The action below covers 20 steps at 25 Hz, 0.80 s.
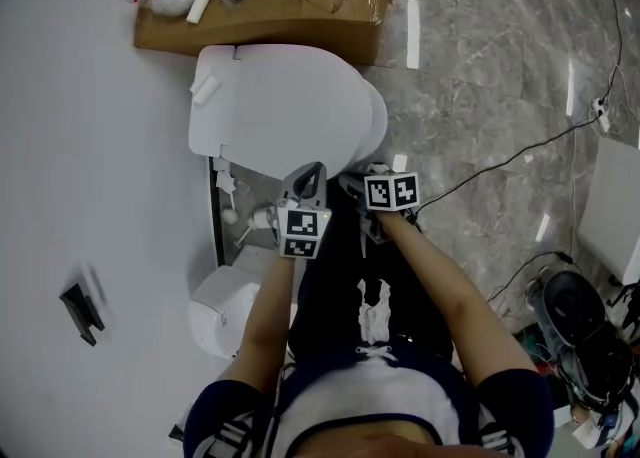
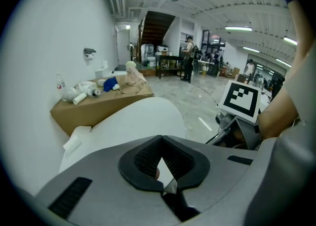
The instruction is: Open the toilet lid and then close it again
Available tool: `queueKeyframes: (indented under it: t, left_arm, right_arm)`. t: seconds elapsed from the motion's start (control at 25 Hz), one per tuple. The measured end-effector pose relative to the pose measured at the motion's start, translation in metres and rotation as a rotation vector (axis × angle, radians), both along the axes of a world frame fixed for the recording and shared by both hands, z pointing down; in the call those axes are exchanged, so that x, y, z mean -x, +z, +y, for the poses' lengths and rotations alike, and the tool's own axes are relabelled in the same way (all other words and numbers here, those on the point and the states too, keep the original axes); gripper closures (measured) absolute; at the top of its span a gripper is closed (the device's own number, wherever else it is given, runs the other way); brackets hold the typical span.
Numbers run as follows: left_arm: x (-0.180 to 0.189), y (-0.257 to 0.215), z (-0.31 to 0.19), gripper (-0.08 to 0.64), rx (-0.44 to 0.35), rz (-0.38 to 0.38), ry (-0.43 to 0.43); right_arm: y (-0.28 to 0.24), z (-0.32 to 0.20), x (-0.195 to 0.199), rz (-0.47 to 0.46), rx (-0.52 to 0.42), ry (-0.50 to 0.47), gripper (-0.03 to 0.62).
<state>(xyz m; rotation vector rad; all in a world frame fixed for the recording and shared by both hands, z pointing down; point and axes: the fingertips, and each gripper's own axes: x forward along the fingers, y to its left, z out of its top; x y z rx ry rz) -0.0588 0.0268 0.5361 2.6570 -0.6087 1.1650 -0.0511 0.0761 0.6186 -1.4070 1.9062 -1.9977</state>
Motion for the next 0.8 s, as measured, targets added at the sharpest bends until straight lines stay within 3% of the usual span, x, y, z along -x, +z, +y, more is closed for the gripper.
queueKeyframes:
  t: [0.48,0.8]
  left_arm:
    - [-0.014,0.075,0.032,0.554,0.106,-0.083,0.087]
    - [-0.027,0.108,0.042,0.554,0.152,-0.089,0.131]
  right_arm:
    - [0.044,0.019,-0.012,0.035,0.052,0.052,0.555]
    - [0.078,0.021,-0.012,0.051,0.089,0.098,0.569]
